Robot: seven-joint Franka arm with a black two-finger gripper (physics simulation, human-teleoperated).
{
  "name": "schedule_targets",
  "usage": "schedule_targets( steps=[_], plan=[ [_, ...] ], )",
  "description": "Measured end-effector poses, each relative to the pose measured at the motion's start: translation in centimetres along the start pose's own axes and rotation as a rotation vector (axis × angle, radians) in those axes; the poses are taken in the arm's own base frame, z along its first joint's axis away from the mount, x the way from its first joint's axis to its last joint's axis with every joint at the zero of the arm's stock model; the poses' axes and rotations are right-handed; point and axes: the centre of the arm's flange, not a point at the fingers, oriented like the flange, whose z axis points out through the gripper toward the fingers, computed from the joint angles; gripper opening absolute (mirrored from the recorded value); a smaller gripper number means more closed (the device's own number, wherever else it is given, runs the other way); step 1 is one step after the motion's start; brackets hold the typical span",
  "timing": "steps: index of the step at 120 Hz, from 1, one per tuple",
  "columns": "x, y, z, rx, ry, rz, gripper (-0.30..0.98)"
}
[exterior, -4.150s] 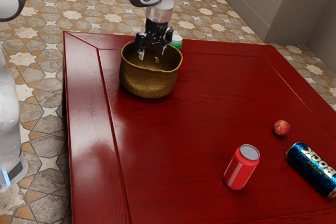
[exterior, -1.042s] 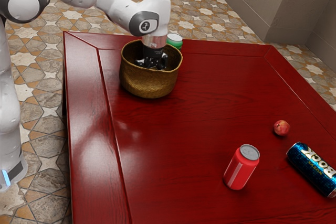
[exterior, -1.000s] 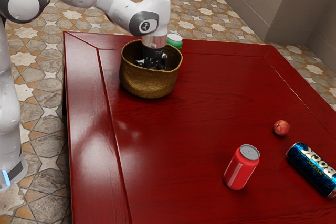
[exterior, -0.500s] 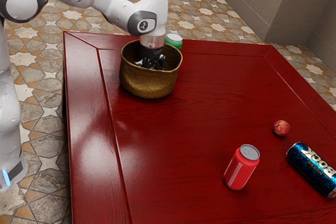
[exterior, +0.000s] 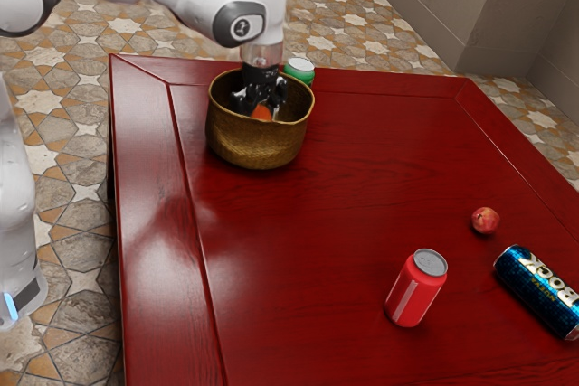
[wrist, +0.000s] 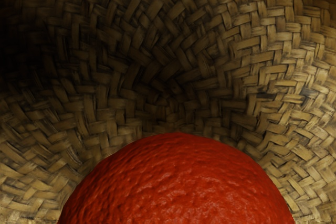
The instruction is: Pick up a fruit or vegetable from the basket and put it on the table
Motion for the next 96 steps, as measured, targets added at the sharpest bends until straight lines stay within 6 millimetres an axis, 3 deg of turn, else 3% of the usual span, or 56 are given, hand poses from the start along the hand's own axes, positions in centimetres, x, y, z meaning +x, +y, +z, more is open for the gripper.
schedule_targets(
  steps=[20, 36, 52, 63, 73, 80, 92, 96],
  plan=[
    [-0.8, -0.7, -3.4, -0.063, 0.005, 0.029, 0.34],
    [-3.0, -1.1, -8.0, -0.159, 0.045, 0.102, 0.33],
    [-11.4, -1.8, -15.5, -0.335, 0.146, 0.295, 0.34],
    [-19.4, -3.7, -18.7, -0.44, 0.226, 0.46, 0.35],
    [-25.9, -3.8, -18.6, -0.482, 0.258, 0.579, 0.35],
    [-29.0, -3.4, -17.8, -0.495, 0.264, 0.631, 0.35],
    [-31.1, -3.1, -16.9, -0.507, 0.276, 0.658, 0.34],
    [-31.2, -3.0, -16.7, -0.507, 0.279, 0.658, 0.42]
  ],
)
